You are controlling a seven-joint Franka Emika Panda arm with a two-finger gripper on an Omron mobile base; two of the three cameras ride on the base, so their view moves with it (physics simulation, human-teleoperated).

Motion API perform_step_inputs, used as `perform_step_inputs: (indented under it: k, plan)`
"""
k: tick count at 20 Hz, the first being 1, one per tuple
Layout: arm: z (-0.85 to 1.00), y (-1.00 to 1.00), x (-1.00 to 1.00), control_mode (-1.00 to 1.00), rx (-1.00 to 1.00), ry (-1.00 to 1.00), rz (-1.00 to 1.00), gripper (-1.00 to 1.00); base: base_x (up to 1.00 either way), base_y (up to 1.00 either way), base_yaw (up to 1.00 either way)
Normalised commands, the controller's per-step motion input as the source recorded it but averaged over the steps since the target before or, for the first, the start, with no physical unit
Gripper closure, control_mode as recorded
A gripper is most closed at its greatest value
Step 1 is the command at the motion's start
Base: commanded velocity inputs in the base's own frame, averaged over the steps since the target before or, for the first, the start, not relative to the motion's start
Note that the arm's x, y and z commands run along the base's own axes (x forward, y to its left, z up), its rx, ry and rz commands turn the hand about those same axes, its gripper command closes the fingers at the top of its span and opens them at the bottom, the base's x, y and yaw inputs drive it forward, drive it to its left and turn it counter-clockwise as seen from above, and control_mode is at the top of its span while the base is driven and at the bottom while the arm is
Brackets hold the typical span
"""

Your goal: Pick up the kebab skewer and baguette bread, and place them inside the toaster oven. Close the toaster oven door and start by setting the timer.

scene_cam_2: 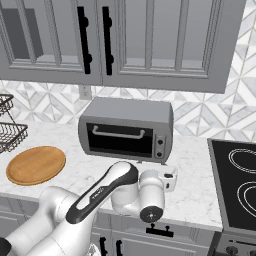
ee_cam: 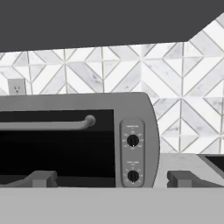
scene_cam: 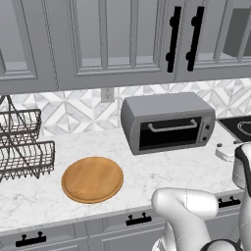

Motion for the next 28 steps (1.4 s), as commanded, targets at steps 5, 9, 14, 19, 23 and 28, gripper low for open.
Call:
perform_step_inputs:
  k: [5,9,14,19,23,28]
  plan:
    - [-0.13,-0.13,0.21,-1.0,0.0,0.0,0.0,-1.0,0.0,0.0,0.0]
    - [0.0,-0.05,0.21,-1.0,0.0,0.0,0.0,-1.0,0.0,0.0,0.0]
    - [0.0,-0.01,0.28,-1.0,0.0,0.0,0.0,-1.0,0.0,0.0,0.0]
    - [-0.03,0.0,0.23,-1.0,0.0,0.0,0.0,-1.0,0.0,0.0,0.0]
    - [-0.1,-0.02,0.12,-1.0,0.0,0.0,0.0,-1.0,0.0,0.0,0.0]
    - [-0.18,-0.01,0.07,-1.0,0.0,0.0,0.0,-1.0,0.0,0.0,0.0]
